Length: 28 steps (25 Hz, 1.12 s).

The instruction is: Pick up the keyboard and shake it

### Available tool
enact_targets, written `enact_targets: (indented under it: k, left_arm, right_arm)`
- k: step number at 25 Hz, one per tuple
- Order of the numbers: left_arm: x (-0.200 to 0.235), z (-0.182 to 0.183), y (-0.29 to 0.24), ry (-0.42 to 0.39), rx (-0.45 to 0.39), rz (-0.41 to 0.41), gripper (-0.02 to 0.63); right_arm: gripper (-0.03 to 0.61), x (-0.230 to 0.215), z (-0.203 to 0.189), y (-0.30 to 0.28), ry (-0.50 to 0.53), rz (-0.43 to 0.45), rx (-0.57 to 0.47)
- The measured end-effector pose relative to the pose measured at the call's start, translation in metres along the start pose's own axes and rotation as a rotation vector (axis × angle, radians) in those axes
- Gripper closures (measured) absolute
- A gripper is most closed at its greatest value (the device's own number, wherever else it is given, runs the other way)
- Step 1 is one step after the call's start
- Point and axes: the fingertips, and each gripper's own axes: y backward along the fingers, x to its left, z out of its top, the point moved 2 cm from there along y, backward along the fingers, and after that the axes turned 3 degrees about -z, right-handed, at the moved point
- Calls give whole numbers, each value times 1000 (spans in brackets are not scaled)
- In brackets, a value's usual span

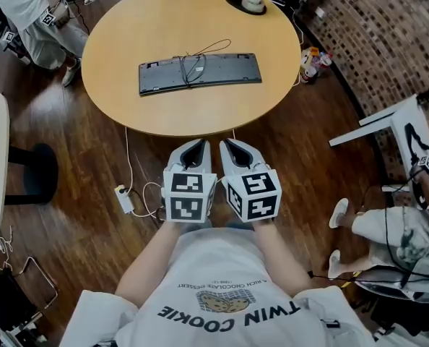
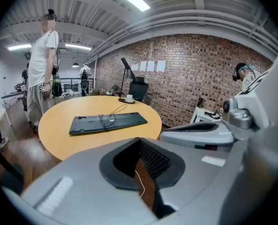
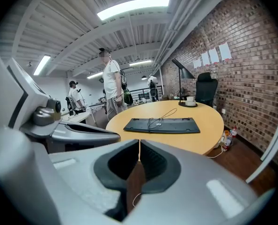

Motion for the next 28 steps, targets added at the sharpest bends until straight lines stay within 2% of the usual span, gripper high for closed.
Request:
enact_targets:
  k: [6, 14, 21, 28]
  left_arm:
    - [26, 15, -21, -7, 2, -22, 606]
    - [53, 33, -64, 3, 10, -9, 606]
    - [96, 59, -118, 27, 38, 53, 606]
    - [172, 64, -160, 147, 102, 129, 606]
  right_arm:
    - [572, 3, 19, -31, -2, -10, -6]
    - [572, -26, 35, -75, -22, 17, 5]
    - [571, -85, 60, -136, -59, 66, 34]
    - [557, -162, 69, -189, -172, 139, 133]
